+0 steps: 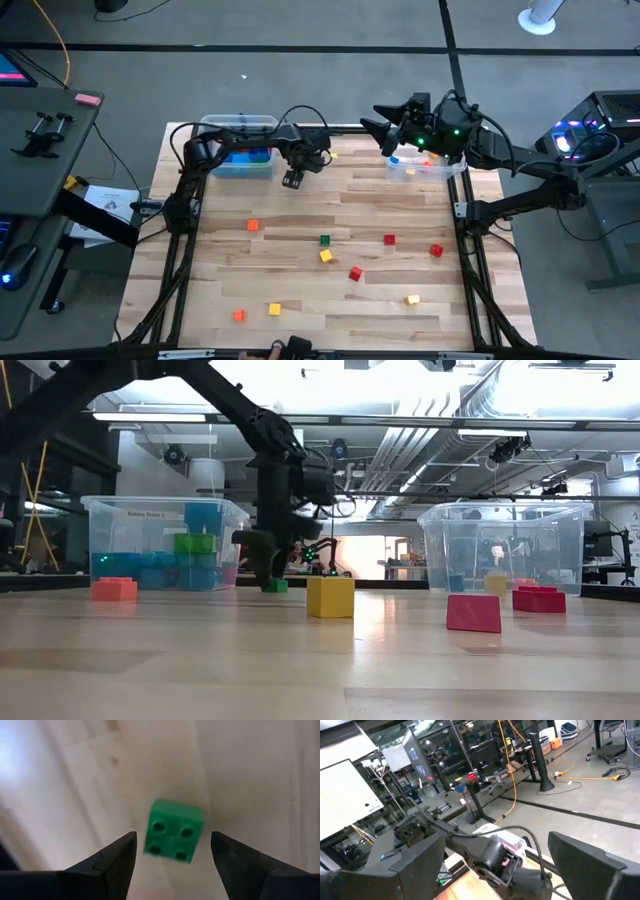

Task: Sort blocks by size
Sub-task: Put the small game piece into the right transparent bin

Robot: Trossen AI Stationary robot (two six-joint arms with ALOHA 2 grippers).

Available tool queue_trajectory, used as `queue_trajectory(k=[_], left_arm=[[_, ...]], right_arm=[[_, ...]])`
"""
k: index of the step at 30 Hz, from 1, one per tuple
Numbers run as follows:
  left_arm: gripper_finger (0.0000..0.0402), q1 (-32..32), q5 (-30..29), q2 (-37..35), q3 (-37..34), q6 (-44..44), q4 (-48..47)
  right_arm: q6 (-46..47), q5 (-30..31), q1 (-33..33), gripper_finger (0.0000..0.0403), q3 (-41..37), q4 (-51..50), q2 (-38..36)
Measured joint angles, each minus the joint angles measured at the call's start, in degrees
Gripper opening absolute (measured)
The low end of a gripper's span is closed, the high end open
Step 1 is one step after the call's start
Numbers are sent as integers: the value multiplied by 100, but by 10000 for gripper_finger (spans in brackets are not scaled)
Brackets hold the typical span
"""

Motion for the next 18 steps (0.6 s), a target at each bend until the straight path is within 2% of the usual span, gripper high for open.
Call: queue_trajectory(k=[9, 11, 15, 18], left_arm=[[230, -26, -84, 136, 0, -34, 201], [202, -26, -62, 141, 0, -117, 178], [93, -25, 59, 116, 2, -697, 177], [89, 7, 530, 17, -13, -1334, 467]], right_arm=[[-2, -2, -1, 350, 0, -2, 0], [-4, -2, -2, 350, 0, -4, 0], [-45, -119, 0, 350, 0, 4, -43], [-46, -216, 0, 350, 0, 87, -138]])
